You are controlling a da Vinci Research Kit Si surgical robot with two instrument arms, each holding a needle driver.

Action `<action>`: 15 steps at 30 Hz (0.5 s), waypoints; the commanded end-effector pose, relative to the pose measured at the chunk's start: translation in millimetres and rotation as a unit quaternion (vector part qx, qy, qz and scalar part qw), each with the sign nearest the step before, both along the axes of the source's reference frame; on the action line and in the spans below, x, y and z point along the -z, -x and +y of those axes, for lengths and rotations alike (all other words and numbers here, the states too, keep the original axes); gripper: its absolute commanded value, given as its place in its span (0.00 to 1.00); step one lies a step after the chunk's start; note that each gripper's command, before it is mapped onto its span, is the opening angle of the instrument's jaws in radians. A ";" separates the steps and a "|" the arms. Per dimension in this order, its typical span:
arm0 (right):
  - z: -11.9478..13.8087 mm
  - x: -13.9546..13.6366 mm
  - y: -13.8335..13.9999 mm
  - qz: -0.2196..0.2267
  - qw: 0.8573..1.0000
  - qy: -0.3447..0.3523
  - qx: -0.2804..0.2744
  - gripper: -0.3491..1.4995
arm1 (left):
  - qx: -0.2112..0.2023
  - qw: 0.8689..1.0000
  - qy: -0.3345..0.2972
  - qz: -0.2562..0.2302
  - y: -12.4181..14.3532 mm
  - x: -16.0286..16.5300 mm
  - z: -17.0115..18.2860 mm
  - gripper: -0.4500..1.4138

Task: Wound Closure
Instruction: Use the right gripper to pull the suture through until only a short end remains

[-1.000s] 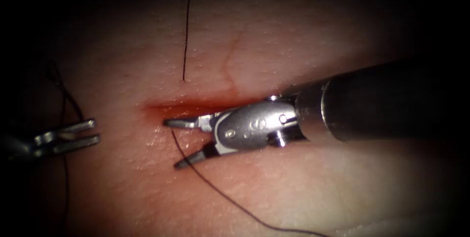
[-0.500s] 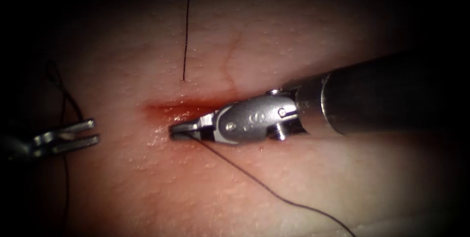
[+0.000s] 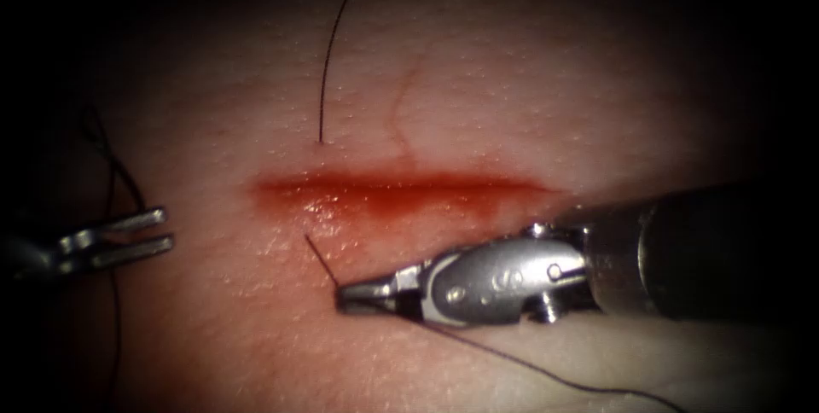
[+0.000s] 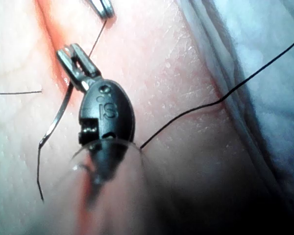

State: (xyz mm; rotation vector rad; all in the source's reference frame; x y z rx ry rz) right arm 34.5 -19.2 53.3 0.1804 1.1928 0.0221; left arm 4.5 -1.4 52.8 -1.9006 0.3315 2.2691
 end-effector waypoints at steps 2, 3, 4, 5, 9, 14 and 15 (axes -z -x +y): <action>-2.2 0.8 -0.4 0.002 1.000 -0.001 0.005 0.00 | 0.000 1.000 0.001 0.000 0.5 -0.7 0.0 0.00; -2.5 1.1 -0.4 0.002 1.000 -0.002 0.006 0.00 | 0.000 1.000 0.001 0.000 0.6 -0.7 0.0 0.00; -2.9 1.4 -0.4 0.002 1.000 -0.002 0.006 0.00 | 0.000 1.000 0.001 0.000 0.6 -0.7 0.1 0.00; -3.2 1.7 -0.4 0.003 1.000 -0.002 0.008 0.00 | 0.000 1.000 0.001 0.000 0.6 -0.7 0.0 0.00; -4.2 2.9 -0.6 0.007 1.000 -0.001 0.012 0.00 | 0.000 1.000 0.001 0.000 0.6 -0.7 0.1 0.00; -4.9 4.1 -0.5 0.009 1.000 -0.001 0.019 0.00 | 0.000 1.000 0.001 0.000 0.7 -0.7 0.0 0.00; -5.3 4.5 -0.5 0.009 1.000 -0.002 0.020 0.00 | -0.001 1.000 0.001 -0.001 0.7 -0.7 0.1 0.00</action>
